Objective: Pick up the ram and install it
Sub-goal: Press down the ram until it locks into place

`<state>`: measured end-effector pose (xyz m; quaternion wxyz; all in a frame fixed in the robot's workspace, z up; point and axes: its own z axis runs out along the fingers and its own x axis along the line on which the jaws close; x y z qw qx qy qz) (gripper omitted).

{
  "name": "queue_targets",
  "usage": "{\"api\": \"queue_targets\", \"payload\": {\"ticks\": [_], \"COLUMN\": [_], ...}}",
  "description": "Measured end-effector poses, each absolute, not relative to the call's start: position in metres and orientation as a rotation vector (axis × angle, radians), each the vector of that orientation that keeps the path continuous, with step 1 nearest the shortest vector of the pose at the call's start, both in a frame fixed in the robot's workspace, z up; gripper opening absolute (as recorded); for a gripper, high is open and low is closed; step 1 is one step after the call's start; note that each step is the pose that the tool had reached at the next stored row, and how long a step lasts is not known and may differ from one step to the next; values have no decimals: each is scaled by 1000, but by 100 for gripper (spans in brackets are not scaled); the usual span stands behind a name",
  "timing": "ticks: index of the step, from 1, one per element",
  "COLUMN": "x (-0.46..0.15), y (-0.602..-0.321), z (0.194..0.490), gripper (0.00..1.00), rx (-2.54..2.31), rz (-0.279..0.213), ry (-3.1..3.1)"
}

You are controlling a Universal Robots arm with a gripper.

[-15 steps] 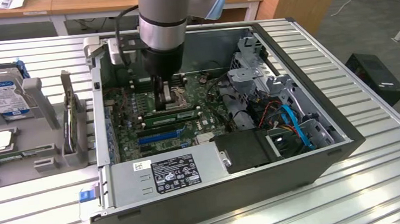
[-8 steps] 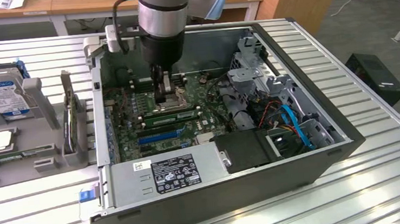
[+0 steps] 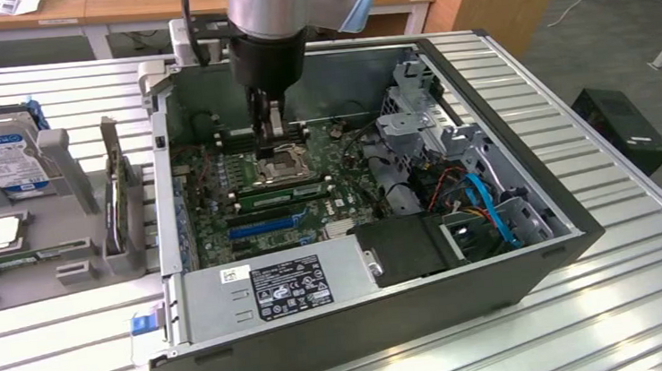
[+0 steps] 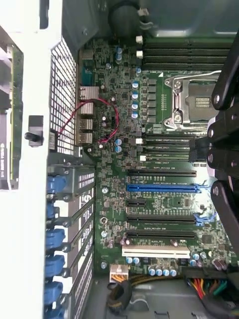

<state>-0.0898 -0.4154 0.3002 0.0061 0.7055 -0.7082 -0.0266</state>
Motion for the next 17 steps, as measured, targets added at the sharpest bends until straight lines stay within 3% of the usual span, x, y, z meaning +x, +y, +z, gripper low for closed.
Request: {"api": "queue_targets", "payload": {"ticks": [17], "x": [-90], "y": [-415], "z": [342], "gripper": [11], "rx": [2208], "rz": [-83], "ry": [-2216]}}
